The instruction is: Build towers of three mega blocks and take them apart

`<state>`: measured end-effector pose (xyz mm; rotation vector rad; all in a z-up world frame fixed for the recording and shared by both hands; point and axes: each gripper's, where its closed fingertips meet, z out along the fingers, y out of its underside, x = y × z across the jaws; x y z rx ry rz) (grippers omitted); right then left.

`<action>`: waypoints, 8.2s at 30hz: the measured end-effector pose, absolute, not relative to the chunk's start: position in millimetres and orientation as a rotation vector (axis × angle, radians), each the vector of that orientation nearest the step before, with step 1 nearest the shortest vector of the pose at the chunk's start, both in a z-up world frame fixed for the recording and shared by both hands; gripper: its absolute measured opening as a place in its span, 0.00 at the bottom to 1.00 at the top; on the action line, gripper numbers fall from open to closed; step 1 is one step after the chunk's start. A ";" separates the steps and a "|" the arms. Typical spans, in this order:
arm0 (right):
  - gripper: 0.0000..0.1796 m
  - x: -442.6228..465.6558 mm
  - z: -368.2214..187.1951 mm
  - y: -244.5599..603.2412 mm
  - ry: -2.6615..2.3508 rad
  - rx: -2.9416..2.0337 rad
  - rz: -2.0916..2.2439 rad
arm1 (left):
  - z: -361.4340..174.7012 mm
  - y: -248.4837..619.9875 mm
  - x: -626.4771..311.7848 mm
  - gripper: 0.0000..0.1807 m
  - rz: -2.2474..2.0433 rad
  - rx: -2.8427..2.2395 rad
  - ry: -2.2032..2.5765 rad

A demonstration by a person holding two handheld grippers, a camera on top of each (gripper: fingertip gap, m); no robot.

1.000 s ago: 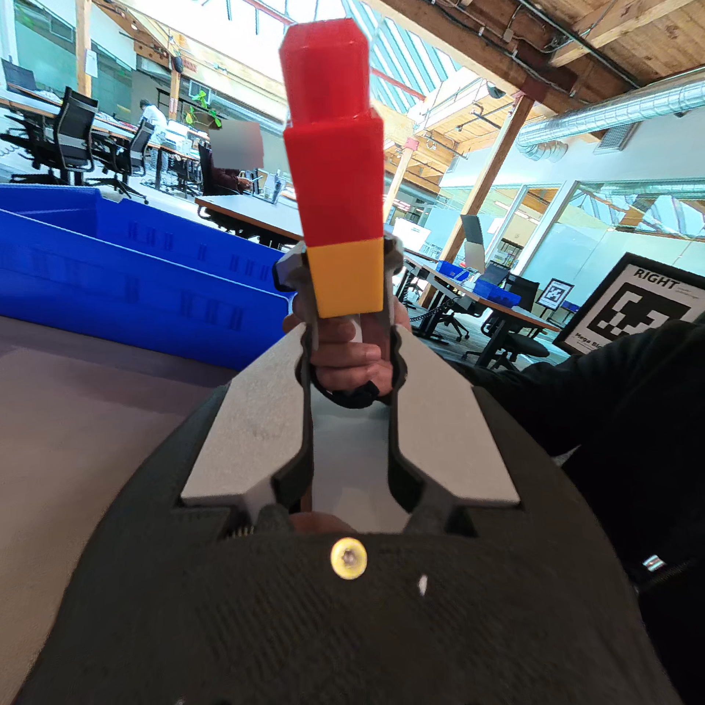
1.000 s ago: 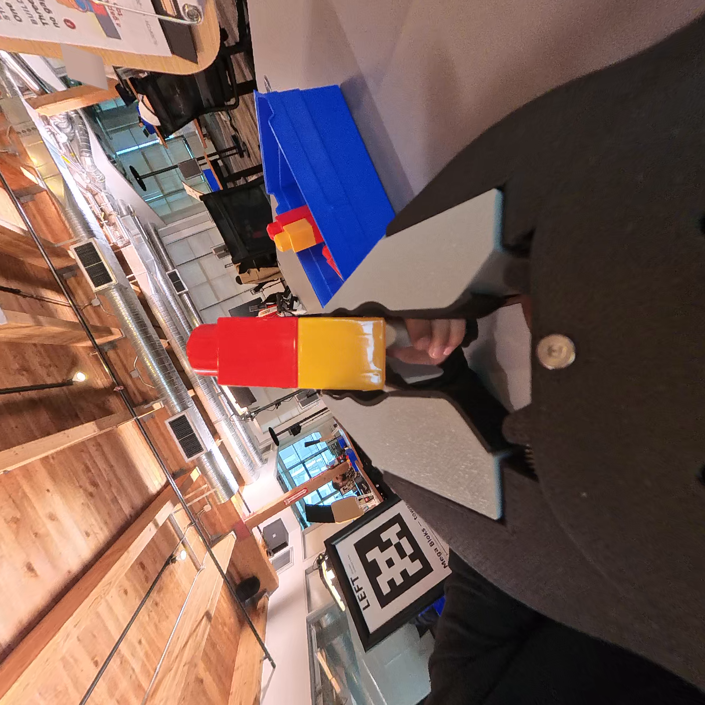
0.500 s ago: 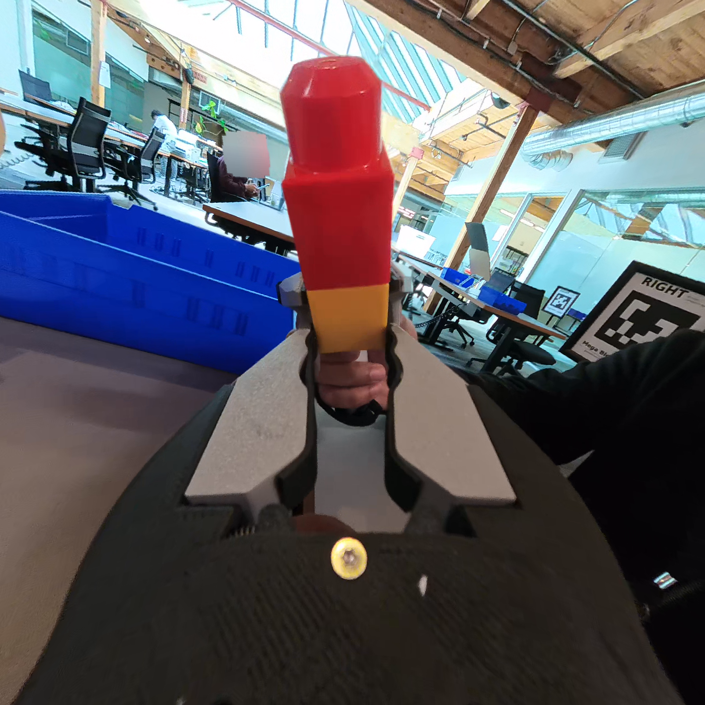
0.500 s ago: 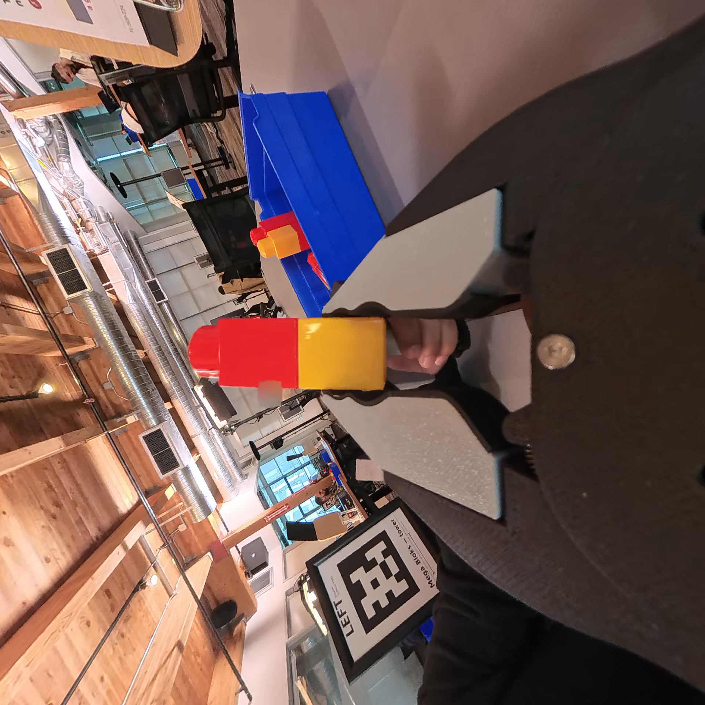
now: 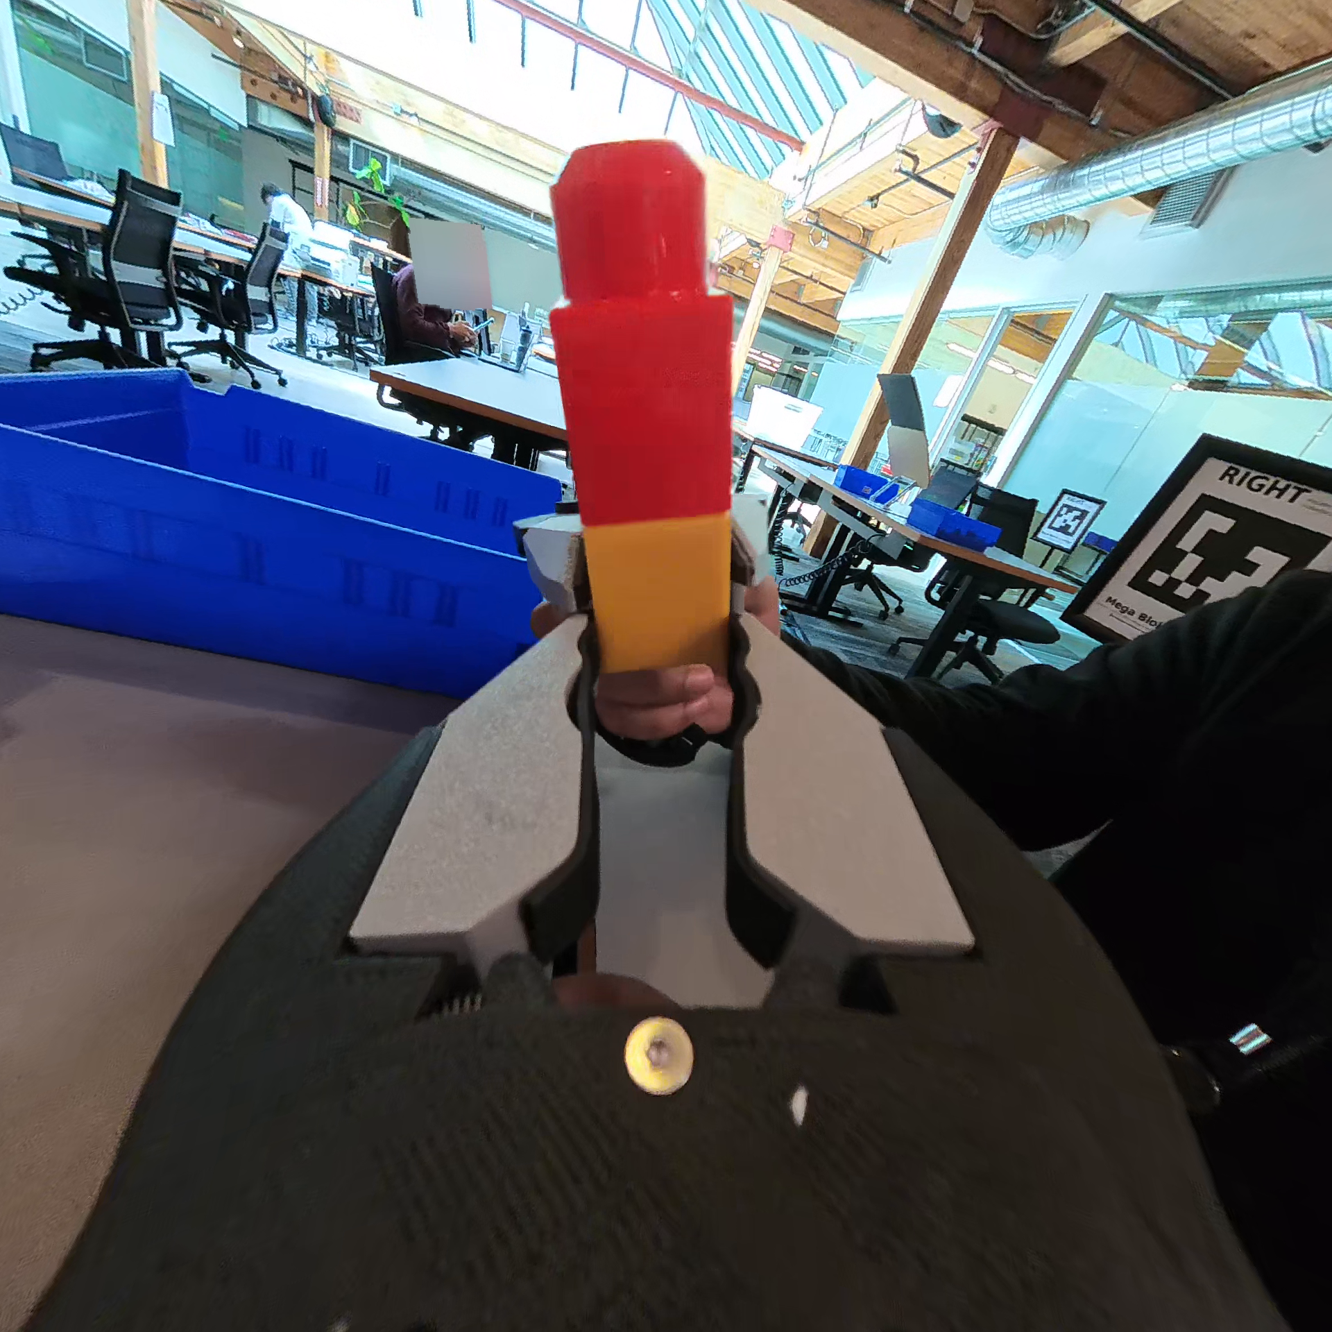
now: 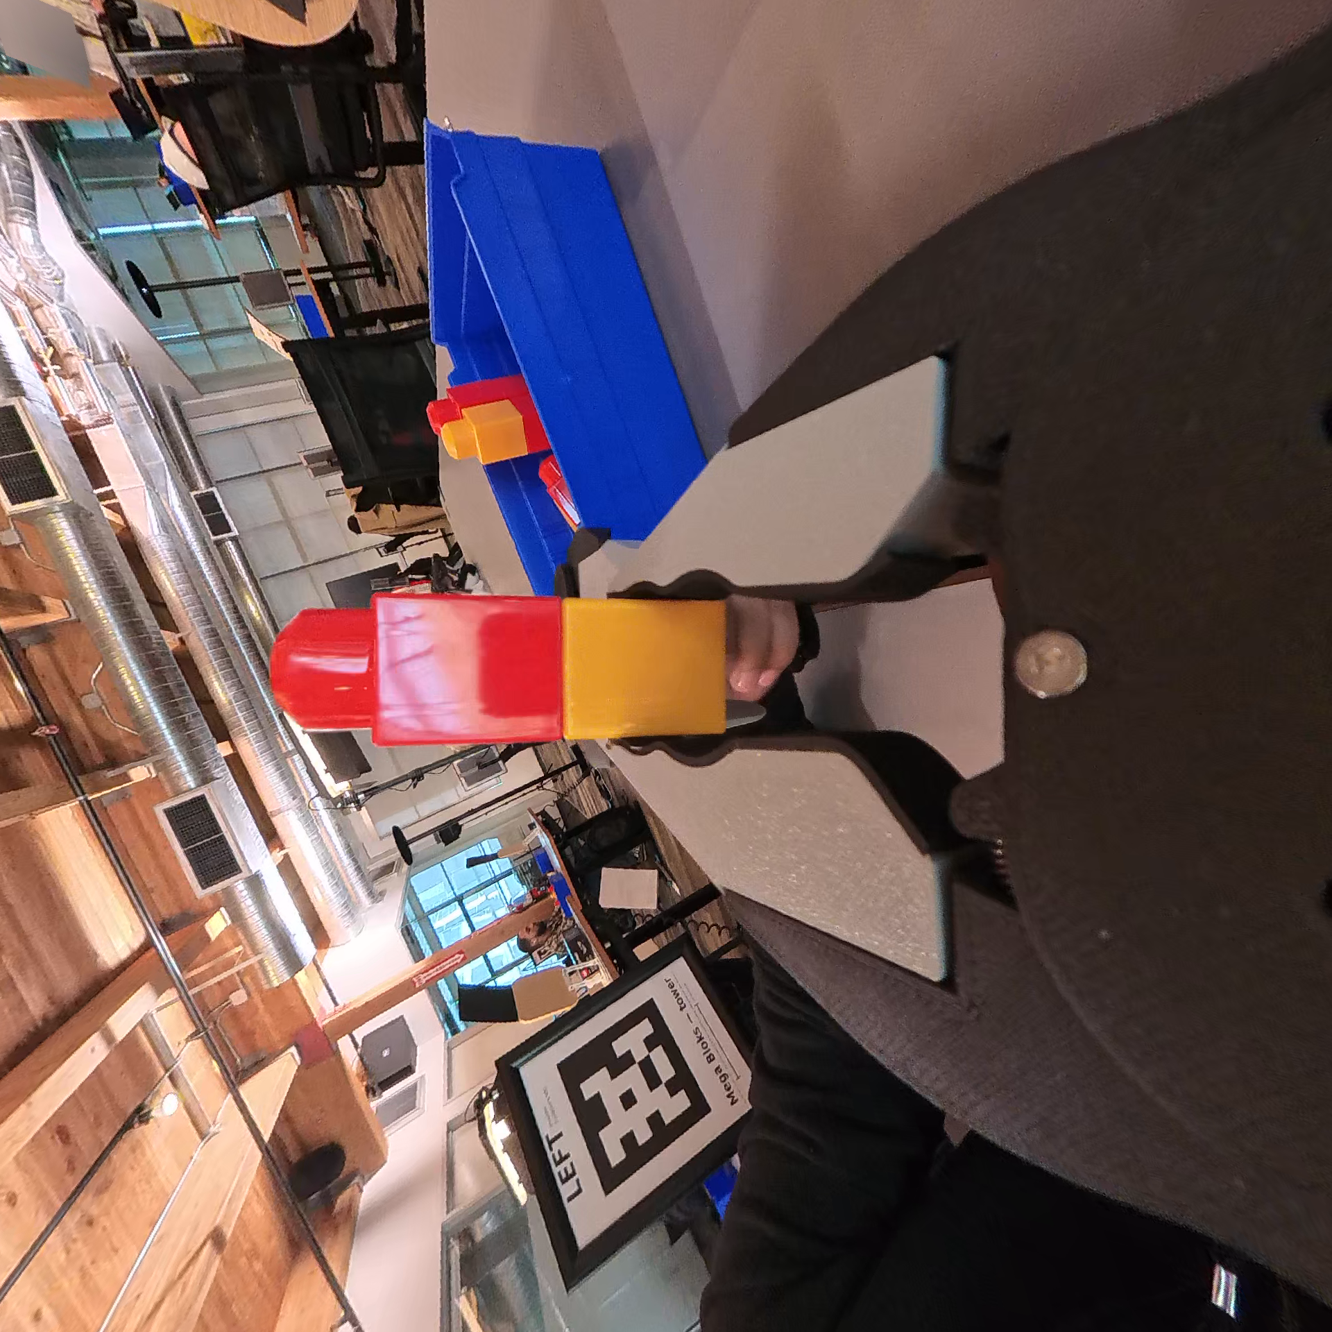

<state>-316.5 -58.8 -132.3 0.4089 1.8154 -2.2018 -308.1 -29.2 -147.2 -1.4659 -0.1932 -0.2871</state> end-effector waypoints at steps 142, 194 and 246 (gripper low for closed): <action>0.30 -431.7 -191.3 179.4 2.524 2.047 -1.847 | -187.4 -30.5 -356.9 0.19 -0.095 -1.584 -0.462; 0.14 -414.3 -134.0 174.2 2.703 1.971 -2.091 | -206.9 -23.7 -364.5 0.21 0.056 -1.670 -0.464; 0.37 -394.0 -154.1 -7.5 2.852 1.093 -2.300 | -216.2 -24.7 -372.5 0.20 0.097 -1.691 -0.519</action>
